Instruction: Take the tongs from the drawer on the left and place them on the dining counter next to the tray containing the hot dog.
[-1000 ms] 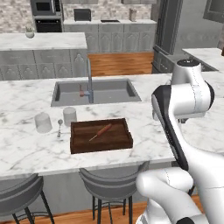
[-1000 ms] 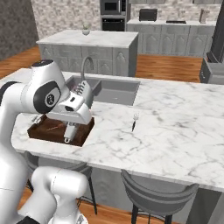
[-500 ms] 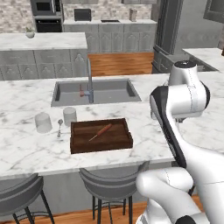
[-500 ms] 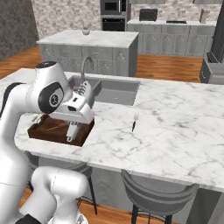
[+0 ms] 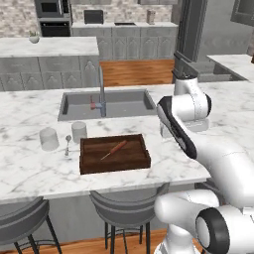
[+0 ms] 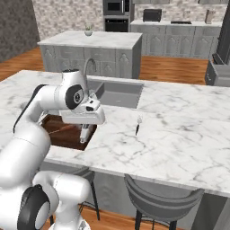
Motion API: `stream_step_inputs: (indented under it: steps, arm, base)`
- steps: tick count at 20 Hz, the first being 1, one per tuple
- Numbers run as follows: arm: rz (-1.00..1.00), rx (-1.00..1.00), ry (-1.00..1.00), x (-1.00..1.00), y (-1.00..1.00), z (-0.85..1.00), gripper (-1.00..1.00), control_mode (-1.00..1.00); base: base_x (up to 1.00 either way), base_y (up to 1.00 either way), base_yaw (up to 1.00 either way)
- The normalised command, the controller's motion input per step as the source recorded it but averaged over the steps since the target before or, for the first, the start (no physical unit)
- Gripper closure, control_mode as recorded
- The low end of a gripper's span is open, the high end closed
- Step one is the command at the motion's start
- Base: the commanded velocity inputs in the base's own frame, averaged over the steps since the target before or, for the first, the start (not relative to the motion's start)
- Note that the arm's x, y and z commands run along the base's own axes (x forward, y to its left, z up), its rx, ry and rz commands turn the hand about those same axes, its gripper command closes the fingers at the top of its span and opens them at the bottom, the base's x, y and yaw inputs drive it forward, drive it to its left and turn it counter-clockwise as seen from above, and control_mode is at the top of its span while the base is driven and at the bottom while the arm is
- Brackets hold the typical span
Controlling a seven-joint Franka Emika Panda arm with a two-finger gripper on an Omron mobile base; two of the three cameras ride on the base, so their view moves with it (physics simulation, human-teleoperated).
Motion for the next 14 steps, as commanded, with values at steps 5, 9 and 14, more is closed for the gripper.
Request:
stream_step_inputs:
  steps: [5,9,14]
  arm:
    - [0.05,0.03,0.05,0.62,0.00,-0.39,1.00,-1.00]
    - [0.00,0.08,0.00,0.59,-0.01,-0.47,1.00,-1.00]
    - [0.00,0.09,0.00,0.51,-0.03,-0.53,1.00,-1.00]
  base:
    - [0.00,0.00,0.00]
    - [0.00,0.00,0.00]
    - [0.00,0.00,0.00]
